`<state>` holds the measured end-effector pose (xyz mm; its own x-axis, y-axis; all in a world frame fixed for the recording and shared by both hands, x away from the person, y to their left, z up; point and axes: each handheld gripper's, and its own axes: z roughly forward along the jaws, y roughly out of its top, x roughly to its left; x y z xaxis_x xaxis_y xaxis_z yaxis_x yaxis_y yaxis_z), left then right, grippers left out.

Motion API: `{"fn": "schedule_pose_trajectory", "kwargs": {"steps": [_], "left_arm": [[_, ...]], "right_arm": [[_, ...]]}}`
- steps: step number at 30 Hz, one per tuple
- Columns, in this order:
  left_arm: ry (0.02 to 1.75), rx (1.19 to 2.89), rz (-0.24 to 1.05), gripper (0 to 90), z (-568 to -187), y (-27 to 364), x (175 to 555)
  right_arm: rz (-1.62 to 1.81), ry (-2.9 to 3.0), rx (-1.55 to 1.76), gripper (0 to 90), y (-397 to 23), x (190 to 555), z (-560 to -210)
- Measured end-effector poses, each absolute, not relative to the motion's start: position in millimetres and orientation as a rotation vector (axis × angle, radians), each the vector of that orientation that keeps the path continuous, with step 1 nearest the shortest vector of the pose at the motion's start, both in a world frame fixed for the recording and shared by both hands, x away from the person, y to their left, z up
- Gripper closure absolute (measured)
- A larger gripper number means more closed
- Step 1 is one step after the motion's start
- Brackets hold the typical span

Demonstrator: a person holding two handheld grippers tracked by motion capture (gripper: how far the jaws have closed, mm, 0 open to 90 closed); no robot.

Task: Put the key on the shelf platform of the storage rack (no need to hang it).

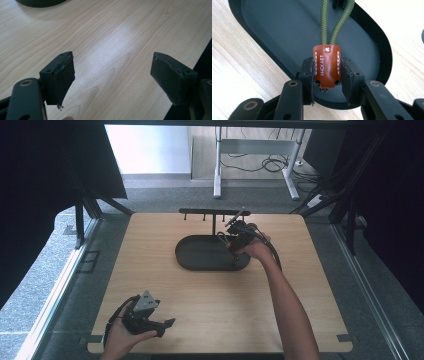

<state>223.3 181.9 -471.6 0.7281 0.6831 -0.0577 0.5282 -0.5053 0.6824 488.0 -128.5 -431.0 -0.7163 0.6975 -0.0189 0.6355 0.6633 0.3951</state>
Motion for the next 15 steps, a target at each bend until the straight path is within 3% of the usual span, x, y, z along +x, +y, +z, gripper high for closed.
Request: {"fn": "schedule_pose_trajectory", "kwargs": {"steps": [15], "left_arm": [[0.902, 2.229, 0.284, 20.4, -472.5, 179.8, 223.5]], "right_arm": [[0.585, 2.694, 1.078, 57.8, -134.0, 479.3, -422.5]]}}
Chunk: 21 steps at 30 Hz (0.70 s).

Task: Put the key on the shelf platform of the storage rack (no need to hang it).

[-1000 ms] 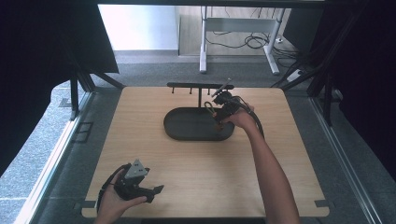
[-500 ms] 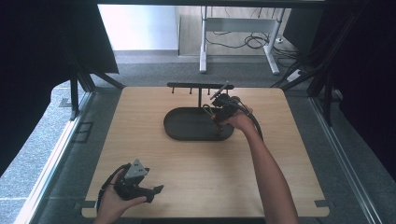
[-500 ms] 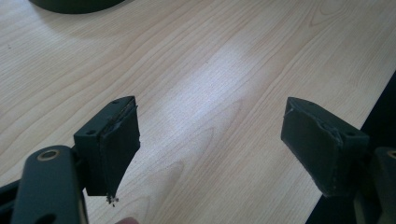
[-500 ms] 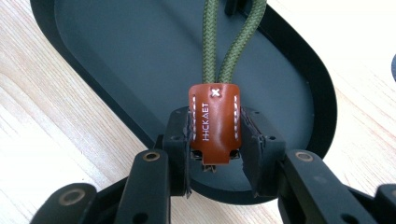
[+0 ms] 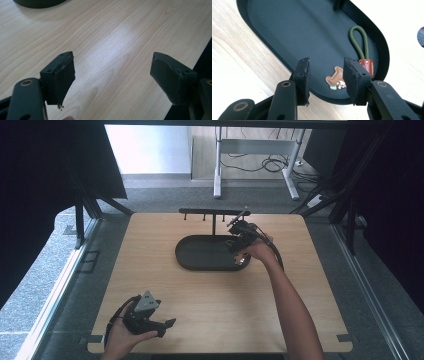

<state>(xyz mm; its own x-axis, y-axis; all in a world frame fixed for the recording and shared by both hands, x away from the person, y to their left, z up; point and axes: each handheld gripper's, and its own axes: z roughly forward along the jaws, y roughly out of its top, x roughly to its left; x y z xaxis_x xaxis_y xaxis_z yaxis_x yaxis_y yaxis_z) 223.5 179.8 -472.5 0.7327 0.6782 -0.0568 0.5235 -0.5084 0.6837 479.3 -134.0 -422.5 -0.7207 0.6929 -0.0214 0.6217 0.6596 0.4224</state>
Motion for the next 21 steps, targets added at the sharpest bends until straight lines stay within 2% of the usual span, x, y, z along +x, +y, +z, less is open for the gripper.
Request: {"fn": "schedule_pose_trajectory", "kwargs": {"steps": [21], "left_arm": [[0.905, 2.237, 0.284, 20.4, -473.7, 178.4, 223.8]], "right_arm": [[0.688, 2.680, 1.029, 54.4, -160.2, 447.4, -401.1]]}}
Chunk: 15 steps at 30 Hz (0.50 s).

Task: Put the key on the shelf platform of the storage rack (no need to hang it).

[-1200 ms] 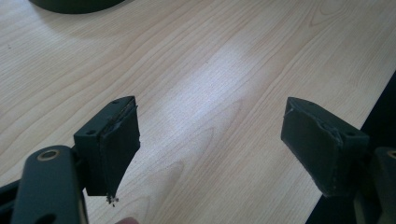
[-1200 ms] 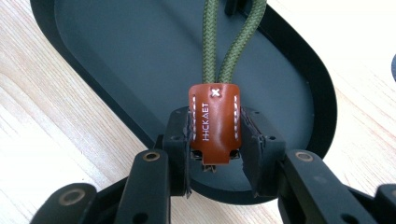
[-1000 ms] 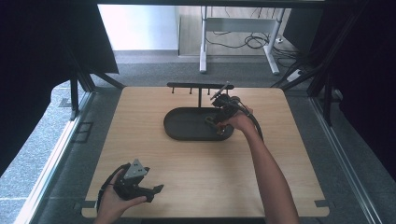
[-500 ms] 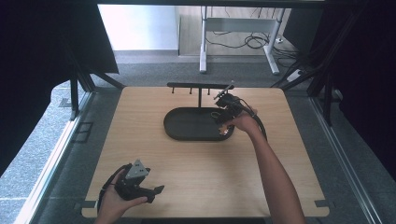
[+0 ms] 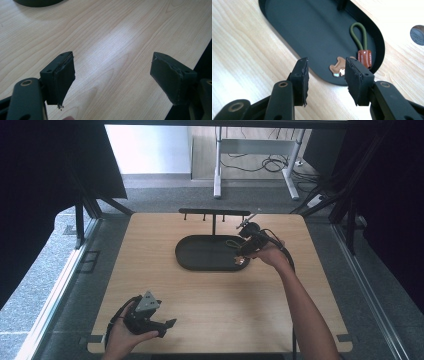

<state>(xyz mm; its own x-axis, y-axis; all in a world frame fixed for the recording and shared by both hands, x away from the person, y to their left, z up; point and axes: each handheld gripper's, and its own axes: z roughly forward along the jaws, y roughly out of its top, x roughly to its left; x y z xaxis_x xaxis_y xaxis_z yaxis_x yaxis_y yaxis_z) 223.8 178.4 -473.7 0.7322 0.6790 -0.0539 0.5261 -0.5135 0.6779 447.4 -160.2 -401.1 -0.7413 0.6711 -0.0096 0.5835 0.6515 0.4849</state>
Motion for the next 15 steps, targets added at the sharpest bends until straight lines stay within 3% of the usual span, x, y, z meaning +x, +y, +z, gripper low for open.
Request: {"fn": "schedule_pose_trajectory", "kwargs": {"steps": [15], "left_arm": [[0.915, 2.246, 0.289, 20.4, -475.8, 176.1, 224.5]], "right_arm": [[0.802, 2.633, 1.046, 47.9, -210.8, 398.1, -419.8]]}}
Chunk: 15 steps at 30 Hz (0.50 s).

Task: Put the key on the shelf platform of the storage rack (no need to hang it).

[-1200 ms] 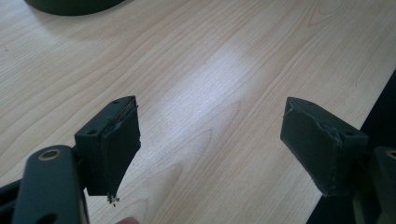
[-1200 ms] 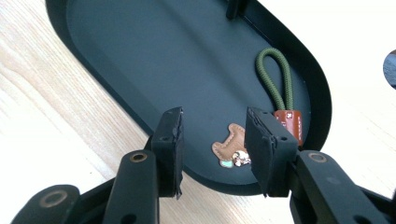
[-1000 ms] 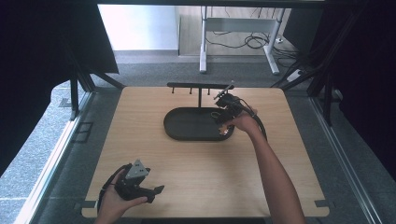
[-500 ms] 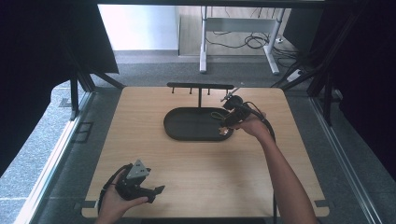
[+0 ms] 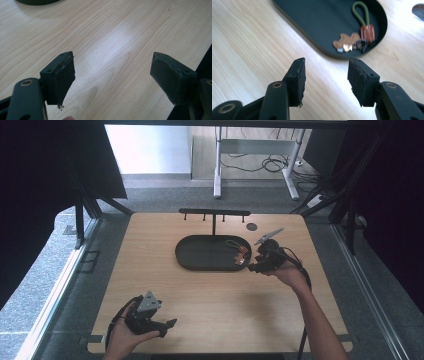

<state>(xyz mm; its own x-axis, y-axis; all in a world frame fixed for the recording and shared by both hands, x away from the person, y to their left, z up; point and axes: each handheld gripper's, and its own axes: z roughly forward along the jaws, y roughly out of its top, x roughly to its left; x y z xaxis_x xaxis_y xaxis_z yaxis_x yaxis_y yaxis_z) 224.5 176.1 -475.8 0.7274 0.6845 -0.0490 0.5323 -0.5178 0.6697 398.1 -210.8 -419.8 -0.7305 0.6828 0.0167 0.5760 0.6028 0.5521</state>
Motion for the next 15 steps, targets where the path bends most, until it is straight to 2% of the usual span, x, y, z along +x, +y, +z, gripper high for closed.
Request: {"fn": "schedule_pose_trajectory", "kwargs": {"steps": [15], "left_arm": [[0.914, 2.267, 0.283, 20.4, -480.6, 168.3, 224.7]], "right_arm": [[0.922, 2.542, 1.103, 44.9, -261.7, 329.7, -466.3]]}}
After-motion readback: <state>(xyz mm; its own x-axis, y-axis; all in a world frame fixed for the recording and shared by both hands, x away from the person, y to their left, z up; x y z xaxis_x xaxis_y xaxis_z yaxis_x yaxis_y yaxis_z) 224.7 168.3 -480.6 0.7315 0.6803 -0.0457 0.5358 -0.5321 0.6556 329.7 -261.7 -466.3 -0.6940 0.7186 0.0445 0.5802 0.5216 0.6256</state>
